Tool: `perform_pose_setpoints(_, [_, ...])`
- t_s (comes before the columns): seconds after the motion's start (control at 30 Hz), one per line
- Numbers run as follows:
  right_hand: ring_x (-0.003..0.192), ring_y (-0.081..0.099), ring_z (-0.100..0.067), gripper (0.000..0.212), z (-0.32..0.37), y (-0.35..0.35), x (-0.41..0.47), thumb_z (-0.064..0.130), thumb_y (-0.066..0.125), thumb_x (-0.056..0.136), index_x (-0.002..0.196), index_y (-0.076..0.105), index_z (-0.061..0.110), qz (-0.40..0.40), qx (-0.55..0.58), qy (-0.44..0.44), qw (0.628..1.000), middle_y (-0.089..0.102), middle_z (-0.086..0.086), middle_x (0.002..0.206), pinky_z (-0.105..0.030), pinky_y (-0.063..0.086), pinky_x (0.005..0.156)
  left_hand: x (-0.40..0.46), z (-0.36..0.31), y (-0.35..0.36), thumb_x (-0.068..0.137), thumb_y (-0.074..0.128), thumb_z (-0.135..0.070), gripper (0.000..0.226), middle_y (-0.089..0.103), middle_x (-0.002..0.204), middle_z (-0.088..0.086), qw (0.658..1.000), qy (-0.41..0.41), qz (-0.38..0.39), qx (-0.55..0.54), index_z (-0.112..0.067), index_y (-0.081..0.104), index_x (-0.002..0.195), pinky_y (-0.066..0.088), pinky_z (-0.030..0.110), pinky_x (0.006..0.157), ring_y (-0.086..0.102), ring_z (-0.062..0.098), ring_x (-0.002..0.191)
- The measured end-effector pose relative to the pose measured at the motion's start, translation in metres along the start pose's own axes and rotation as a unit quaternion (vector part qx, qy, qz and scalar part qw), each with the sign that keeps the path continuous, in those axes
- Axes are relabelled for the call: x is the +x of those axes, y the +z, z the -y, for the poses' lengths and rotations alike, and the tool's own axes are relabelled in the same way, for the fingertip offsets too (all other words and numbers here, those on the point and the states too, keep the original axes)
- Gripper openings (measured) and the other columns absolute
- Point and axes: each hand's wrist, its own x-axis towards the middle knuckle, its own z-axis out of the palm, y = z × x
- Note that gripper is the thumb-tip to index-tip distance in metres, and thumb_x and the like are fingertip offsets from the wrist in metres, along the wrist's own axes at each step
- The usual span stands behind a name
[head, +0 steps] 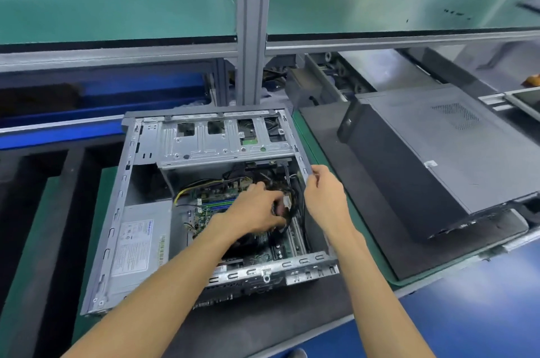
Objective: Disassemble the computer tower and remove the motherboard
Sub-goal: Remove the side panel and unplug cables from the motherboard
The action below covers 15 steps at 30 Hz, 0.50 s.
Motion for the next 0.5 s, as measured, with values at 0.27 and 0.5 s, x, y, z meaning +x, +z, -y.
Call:
perform_pose_setpoints(0.27, [0.112,0.059,-0.027,0.036,-0.004,0.001,0.004,0.021,0.034,0.106,0.139,0.048,0.015,0.013,-0.001,-0.005,1.000,0.061,-0.007,0.126,-0.045,0.048,0.097,0.002,0.013,-0.023,0.089,0.060,-0.043,0.010,0.064,0.100,-0.009,0.999,0.028,0.020,0.014,-0.036,0.053,0.091,0.043,0.030,0.069,0.057,0.008,0.082])
perform_pose_setpoints(0.5, [0.113,0.057,-0.028,0.035,-0.005,0.006,0.004,0.019,0.035,0.106,0.139,0.048,0.014,-0.007,-0.012,-0.003,1.000,0.057,-0.009,0.134,-0.037,0.041,0.087,-0.003,-0.010,-0.014,0.090,0.063,-0.052,0.031,0.064,0.082,-0.012,0.977,0.070,0.076,-0.188,-0.021,0.061,0.091,0.046,0.030,0.069,0.057,0.007,0.073])
